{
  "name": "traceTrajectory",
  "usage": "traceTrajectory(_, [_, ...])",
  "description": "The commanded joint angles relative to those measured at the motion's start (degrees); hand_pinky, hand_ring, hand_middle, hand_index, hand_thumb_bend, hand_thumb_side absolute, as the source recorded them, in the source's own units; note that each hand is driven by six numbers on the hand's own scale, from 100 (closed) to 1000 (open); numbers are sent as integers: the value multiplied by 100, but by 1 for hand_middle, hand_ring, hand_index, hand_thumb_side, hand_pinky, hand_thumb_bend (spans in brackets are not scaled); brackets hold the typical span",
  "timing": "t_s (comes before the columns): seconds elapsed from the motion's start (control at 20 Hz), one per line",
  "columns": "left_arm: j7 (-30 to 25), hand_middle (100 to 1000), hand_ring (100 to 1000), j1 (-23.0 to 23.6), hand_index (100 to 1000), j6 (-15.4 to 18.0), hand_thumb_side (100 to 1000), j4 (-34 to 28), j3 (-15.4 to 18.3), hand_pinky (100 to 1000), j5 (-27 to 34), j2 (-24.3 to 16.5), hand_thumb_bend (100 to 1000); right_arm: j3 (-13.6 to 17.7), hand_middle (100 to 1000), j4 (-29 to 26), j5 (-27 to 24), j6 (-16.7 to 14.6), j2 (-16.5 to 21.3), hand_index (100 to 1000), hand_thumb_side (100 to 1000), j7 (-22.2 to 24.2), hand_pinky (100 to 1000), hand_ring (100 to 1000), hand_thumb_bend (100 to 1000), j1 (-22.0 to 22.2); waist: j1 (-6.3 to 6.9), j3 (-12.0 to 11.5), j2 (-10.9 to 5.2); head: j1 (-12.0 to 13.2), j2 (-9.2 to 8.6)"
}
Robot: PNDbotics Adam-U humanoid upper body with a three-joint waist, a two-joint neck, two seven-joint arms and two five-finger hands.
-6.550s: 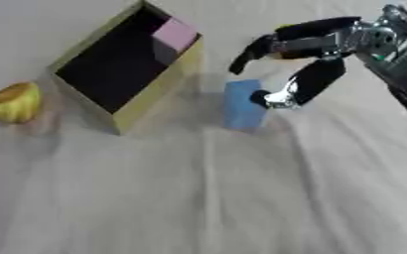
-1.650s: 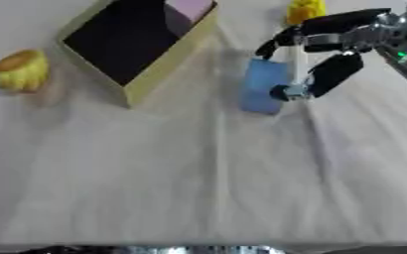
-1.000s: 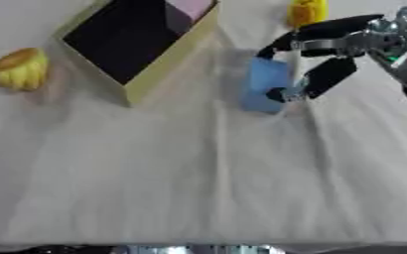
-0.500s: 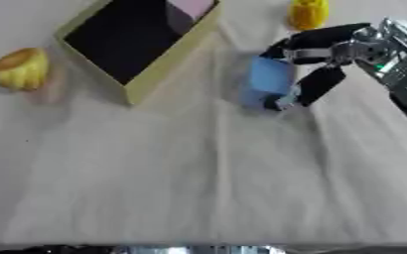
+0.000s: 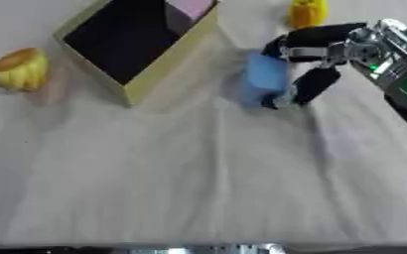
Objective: Pick up objects on the table and place them in the box.
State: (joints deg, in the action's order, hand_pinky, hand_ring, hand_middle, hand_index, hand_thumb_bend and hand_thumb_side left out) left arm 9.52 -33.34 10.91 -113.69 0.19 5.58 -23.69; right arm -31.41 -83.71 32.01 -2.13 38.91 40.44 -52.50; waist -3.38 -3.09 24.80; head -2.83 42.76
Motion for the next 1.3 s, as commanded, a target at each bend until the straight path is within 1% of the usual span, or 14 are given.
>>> traceTrajectory(0.05, [-21,642,665,-81,789,0,643,-91,15,646,34,-77,100,30,665,19,-14,46,99,787,517,-95,888,849,346,-36,18,6,-121,0,-36])
traceTrajectory(0.1, [-22,642,665,-79,789,-1,643,-91,15,646,35,-78,100,36,628,10,-27,65,104,755,504,-138,880,820,324,-37,18,8,-124,5,-32])
traceTrajectory(0.3, [-21,643,666,-62,789,-9,644,-91,18,646,32,-91,100,91,575,-116,-165,143,162,702,478,-328,867,778,239,-56,24,30,-146,30,-9])
traceTrajectory(0.55, [-22,643,667,-38,789,-19,645,-91,19,646,27,-103,100,225,541,-443,-540,303,338,670,413,-500,855,752,143,-107,35,68,-177,40,8])
traceTrajectory(1.0, [-24,645,669,-3,788,-25,648,-91,19,646,25,-122,100,436,522,-1179,-1101,603,671,655,378,-496,852,735,100,-162,56,100,-186,-20,-84])
traceTrajectory(1.05, [-24,645,669,-1,788,-24,648,-91,19,646,25,-126,100,465,522,-1269,-1159,622,696,655,447,-482,853,735,100,-174,58,101,-184,-28,-86])
traceTrajectory(1.1, [-24,646,669,-1,788,-23,648,-91,20,646,25,-129,100,500,521,-1359,-1223,645,720,655,373,-469,854,734,100,-190,60,103,-182,-34,-86])
traceTrajectory(1.3, [-29,646,670,-4,788,-20,648,-91,19,647,23,-144,100,692,520,-1688,-1501,778,790,656,344,-489,854,733,100,-329,62,105,-171,-57,-98])
